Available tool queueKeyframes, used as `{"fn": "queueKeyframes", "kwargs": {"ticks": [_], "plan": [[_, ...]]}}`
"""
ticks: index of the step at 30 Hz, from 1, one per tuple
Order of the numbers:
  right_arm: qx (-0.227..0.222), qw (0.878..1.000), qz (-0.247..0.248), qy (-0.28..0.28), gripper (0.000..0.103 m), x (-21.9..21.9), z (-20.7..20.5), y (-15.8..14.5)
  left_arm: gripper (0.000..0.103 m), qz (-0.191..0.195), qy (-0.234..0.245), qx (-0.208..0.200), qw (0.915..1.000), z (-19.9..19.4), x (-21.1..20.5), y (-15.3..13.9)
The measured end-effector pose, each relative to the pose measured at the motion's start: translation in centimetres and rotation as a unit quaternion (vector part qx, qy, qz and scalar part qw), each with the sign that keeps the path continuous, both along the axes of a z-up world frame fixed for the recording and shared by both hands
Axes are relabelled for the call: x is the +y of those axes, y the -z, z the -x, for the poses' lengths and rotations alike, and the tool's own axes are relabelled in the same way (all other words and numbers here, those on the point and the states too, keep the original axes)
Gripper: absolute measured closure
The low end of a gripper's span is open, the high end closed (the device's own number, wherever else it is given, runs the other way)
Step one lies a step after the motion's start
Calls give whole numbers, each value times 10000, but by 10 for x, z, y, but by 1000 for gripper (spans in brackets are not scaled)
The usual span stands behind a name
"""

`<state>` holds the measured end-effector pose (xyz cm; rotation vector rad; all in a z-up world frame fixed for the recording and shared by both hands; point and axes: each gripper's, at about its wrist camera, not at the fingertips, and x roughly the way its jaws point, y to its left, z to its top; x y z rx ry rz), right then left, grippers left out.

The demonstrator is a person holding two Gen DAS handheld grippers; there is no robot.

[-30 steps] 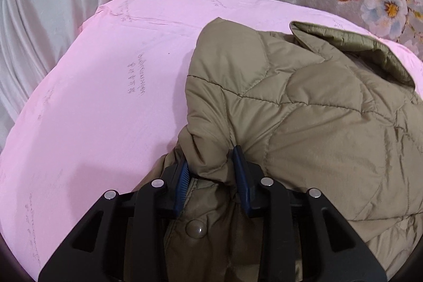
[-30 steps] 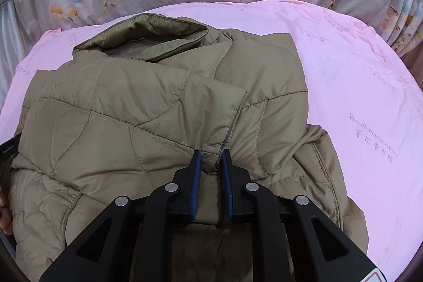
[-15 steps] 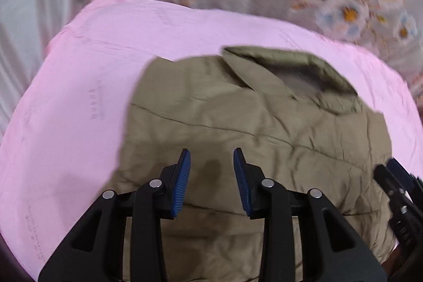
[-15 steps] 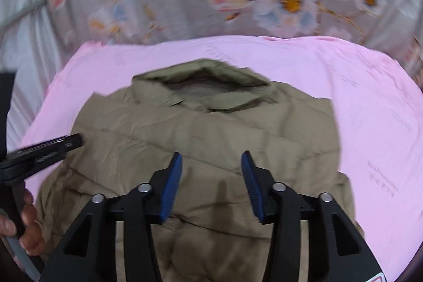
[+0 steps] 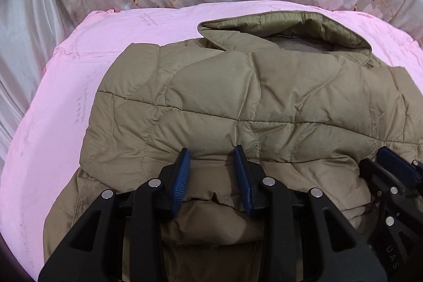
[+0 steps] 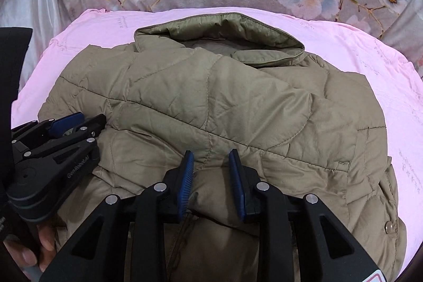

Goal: Fold large clothes

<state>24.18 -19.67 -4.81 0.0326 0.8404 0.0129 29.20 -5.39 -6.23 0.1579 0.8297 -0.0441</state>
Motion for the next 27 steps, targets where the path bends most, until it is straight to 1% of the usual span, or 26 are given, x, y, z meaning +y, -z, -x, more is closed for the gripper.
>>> {"fn": "queueKeyframes", "kwargs": {"ticks": [6, 9, 11, 14, 16, 18, 20, 22, 23, 24, 27], "plan": [[-3, 9999, -104, 2, 76, -2, -1, 0, 70, -185, -15, -27, 9998, 0, -4, 2], [0, 9999, -172, -8, 76, -4, -2, 0, 70, -167, -12, -24, 9999, 0, -4, 1], [20, 9994, -334, -40, 74, -8, -1, -4, 70, 34, 28, 27, 10000, 0, 2, -3], [82, 9973, -717, -149, 73, -24, -4, -19, 70, 442, 91, 298, 9985, -10, 18, -21], [-2, 9949, -1007, -14, 73, -43, -13, -33, 69, 764, 5, 266, 9967, -23, 29, -43], [-84, 9909, -1329, 196, 73, -63, -26, -44, 69, 963, -82, 177, 9952, -41, 32, -63], [-157, 9878, -1500, 382, 73, -77, -43, -52, 69, 993, -141, 143, 9949, -65, 24, -74], [-161, 9892, -1373, 486, 74, -81, -63, -55, 69, 813, -228, 144, 9963, -85, 11, -73], [-145, 9897, -1337, 483, 75, -81, -71, -54, 69, 793, -236, 194, 9964, -93, 5, -70], [-100, 9902, -1311, 466, 79, -81, -81, -52, 70, 791, -213, 310, 9962, -105, -2, -64], [24, 9923, -1149, 455, 81, -78, -103, -44, 70, 718, -223, 545, 9957, -126, -17, -43]]}}
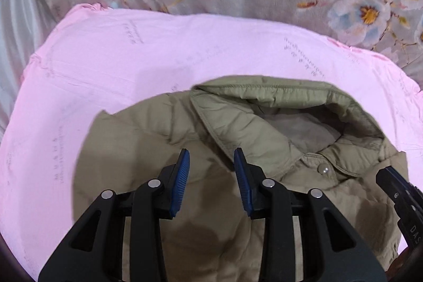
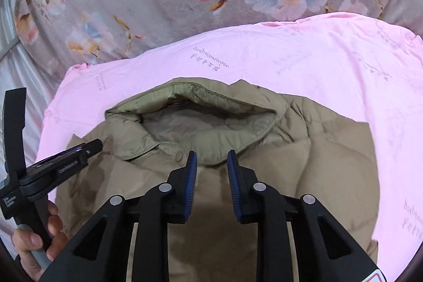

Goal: Fold large clothes

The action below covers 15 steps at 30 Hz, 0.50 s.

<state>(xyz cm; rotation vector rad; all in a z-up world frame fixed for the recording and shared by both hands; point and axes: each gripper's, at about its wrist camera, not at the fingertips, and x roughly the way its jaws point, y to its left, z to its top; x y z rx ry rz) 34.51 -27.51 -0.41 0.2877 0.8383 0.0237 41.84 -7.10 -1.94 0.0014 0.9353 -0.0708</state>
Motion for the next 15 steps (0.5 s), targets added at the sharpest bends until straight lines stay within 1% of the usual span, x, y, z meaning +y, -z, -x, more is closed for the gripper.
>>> {"fn": "queueKeyframes", "kwargs": {"ticks": [3, 4, 6, 9, 15], "plan": [[104, 9996, 247, 31, 81, -2, -16, 14, 69, -137, -35, 94, 9999, -11, -6, 23], [173, 9994, 310, 45, 81, -3, -20, 21, 69, -194, -48, 56, 9998, -11, -7, 30], [297, 9992, 273, 40, 84, -5, -25, 35, 69, -380, -11, -103, 9992, -8, -12, 39], [283, 9995, 129, 67, 85, -10, -25, 47, 69, -505, -4, -245, 9984, -4, -16, 47], [274, 9993, 249, 67, 85, -6, -25, 50, 69, -574, -12, -303, 9979, -5, -19, 52]]}}
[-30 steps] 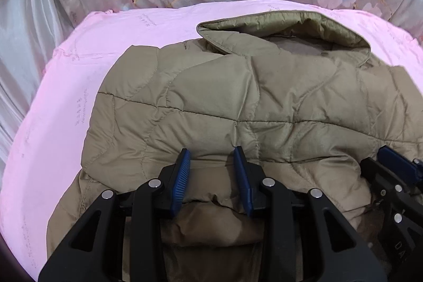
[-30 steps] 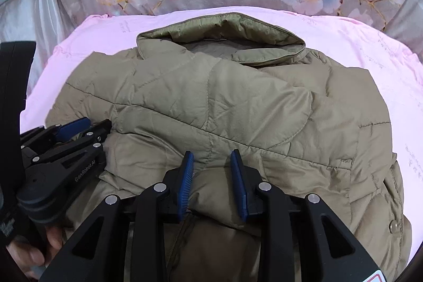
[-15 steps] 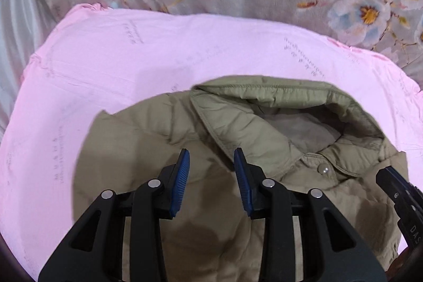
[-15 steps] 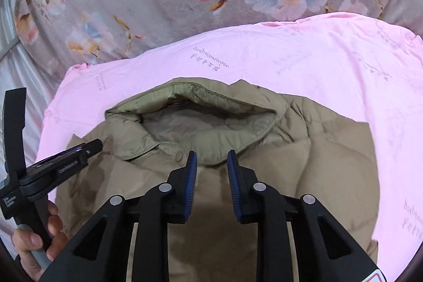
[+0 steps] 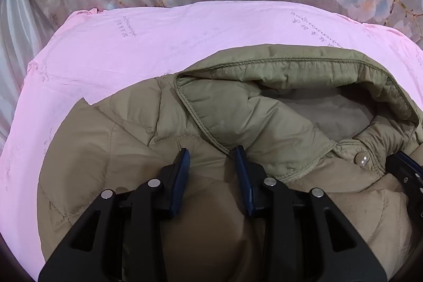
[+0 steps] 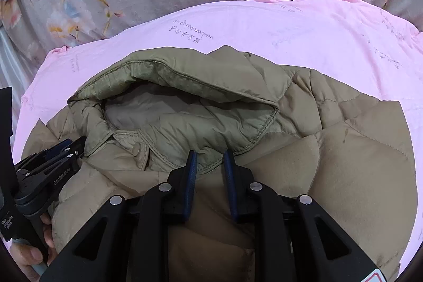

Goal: Fold large clothes

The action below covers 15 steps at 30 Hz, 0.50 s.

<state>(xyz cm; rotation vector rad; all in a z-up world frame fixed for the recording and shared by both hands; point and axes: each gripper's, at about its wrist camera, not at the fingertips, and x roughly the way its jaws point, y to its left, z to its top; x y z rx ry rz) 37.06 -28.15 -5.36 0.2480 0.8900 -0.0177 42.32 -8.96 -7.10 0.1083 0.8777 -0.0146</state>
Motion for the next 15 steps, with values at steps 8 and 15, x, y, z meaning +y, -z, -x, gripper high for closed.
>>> {"fn": "queueKeyframes", "kwargs": {"ticks": [8, 15], "plan": [[-247, 9802, -1965, 73, 54, -39, 8, -31, 32, 1824, 139, 335, 9826, -3, 51, -27], [-140, 9304, -3594, 709, 38, -64, -21, -17, 23, 3502, -295, 1112, 9296, -62, 78, -35]]}}
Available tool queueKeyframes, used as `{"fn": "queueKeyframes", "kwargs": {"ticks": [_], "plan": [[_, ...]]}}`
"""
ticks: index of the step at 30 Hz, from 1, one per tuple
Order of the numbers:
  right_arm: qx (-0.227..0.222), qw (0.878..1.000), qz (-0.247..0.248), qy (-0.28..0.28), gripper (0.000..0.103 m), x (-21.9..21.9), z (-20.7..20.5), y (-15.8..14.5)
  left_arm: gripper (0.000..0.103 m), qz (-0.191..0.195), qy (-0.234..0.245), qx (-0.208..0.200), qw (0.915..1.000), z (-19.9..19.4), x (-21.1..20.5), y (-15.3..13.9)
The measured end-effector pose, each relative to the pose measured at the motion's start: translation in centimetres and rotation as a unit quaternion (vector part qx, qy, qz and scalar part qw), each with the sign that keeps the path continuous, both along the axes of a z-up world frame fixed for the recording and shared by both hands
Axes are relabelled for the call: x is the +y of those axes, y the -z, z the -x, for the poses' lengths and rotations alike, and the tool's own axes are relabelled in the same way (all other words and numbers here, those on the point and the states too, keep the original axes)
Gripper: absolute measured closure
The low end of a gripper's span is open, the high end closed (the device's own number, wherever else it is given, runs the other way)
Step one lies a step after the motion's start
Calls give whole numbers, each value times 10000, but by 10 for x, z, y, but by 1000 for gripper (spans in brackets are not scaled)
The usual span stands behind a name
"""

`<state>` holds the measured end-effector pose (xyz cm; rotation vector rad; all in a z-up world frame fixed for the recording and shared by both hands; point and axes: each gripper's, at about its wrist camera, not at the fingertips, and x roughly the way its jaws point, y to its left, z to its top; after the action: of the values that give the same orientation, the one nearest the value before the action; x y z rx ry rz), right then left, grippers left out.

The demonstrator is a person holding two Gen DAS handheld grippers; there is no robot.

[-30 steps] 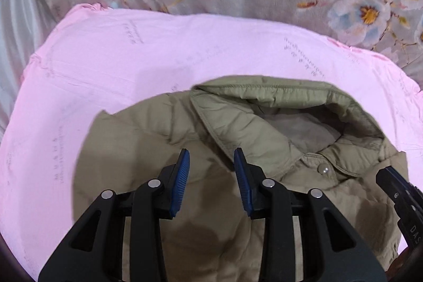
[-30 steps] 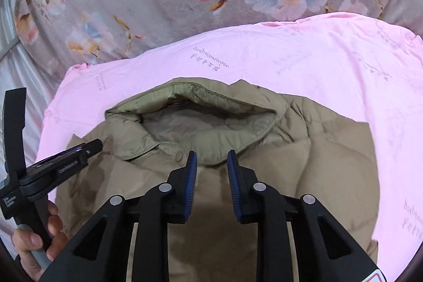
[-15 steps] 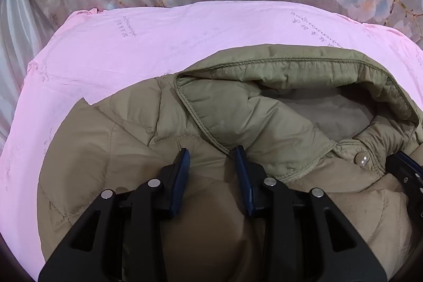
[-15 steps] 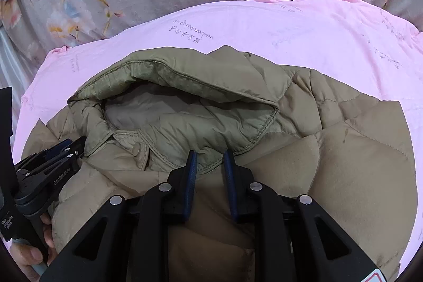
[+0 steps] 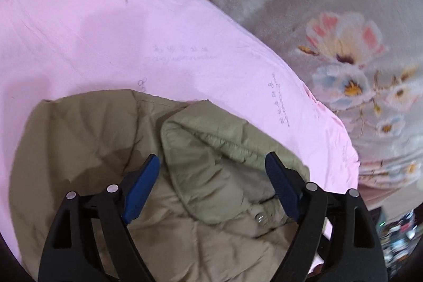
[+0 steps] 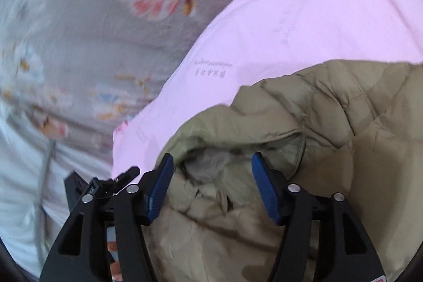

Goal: Fold large clothes

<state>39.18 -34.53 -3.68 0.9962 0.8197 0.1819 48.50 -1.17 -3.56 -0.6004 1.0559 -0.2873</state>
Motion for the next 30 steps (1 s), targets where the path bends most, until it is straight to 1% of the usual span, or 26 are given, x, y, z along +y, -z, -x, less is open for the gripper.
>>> {"fn": "queueKeyframes", "kwargs": {"ticks": [1, 3, 4, 5, 6, 7, 8, 9, 10, 12, 13, 16, 17, 20, 22, 23, 24, 25, 27, 28, 30], "plan": [[131, 9993, -209, 263, 38, -6, -2, 7, 23, 48, -46, 158, 9999, -8, -2, 4], [185, 9954, -684, 651, 38, -15, 0, 14, 24, 74, -29, 421, 9991, -21, -8, 12], [210, 9923, -905, 819, 42, -19, 0, 18, 28, -78, -77, 558, 9984, -25, -12, 17], [255, 9906, -994, 905, 48, -20, -1, 20, 48, -340, -97, 672, 9971, -28, -16, 20], [323, 9906, -960, 921, 67, -21, -4, 21, 58, -627, -33, 740, 9953, -30, -21, 23], [416, 9931, -732, 820, 85, -20, -9, 20, 68, -855, 52, 696, 9939, -29, -26, 24], [517, 9964, -244, 627, 87, -16, -13, 16, 75, -1208, 176, 549, 9910, -26, -32, 22], [541, 9973, 164, 459, 92, -12, -15, 13, 78, -1527, 288, 427, 9869, -22, -38, 21], [551, 9958, 694, 245, 94, -5, -15, 9, 82, -1789, 392, 305, 9826, -17, -44, 20], [509, 9875, 1495, -29, 96, 2, -14, 3, 84, -2190, 546, 59, 9742, -5, -52, 25], [492, 9824, 1799, -133, 96, 6, -13, 3, 85, -2273, 571, -9, 9722, -2, -54, 27], [483, 9574, 2819, -399, 96, 25, -18, 1, 85, -2610, 585, -328, 9630, 7, -62, 31], [472, 9440, 3232, -465, 96, 36, -20, 2, 85, -2759, 584, -450, 9583, 11, -67, 32], [425, 9194, 3874, -520, 96, 53, -22, 7, 85, -2974, 560, -694, 9506, 19, -70, 35], [382, 9133, 4025, -499, 96, 56, -23, 10, 85, -3084, 517, -847, 9461, 23, -71, 37], [368, 9123, 4049, -493, 96, 57, -21, 10, 85, -3132, 495, -892, 9442, 23, -72, 37], [356, 9121, 4053, -502, 95, 57, -21, 11, 85, -3115, 472, -932, 9445, 22, -72, 36], [344, 9140, 4010, -509, 95, 55, -21, 11, 85, -3035, 461, -957, 9469, 23, -69, 35], [337, 9197, 3874, -538, 94, 48, -19, 9, 83, -2727, 449, -962, 9562, 23, -56, 27], [345, 9211, 3835, -574, 91, 47, -14, 7, 83, -2607, 486, -987, 9591, 24, -52, 22], [285, 9203, 3843, -671, 88, 47, 0, -5, 83, -2527, 531, -1155, 9592, 32, -44, 6]]}}
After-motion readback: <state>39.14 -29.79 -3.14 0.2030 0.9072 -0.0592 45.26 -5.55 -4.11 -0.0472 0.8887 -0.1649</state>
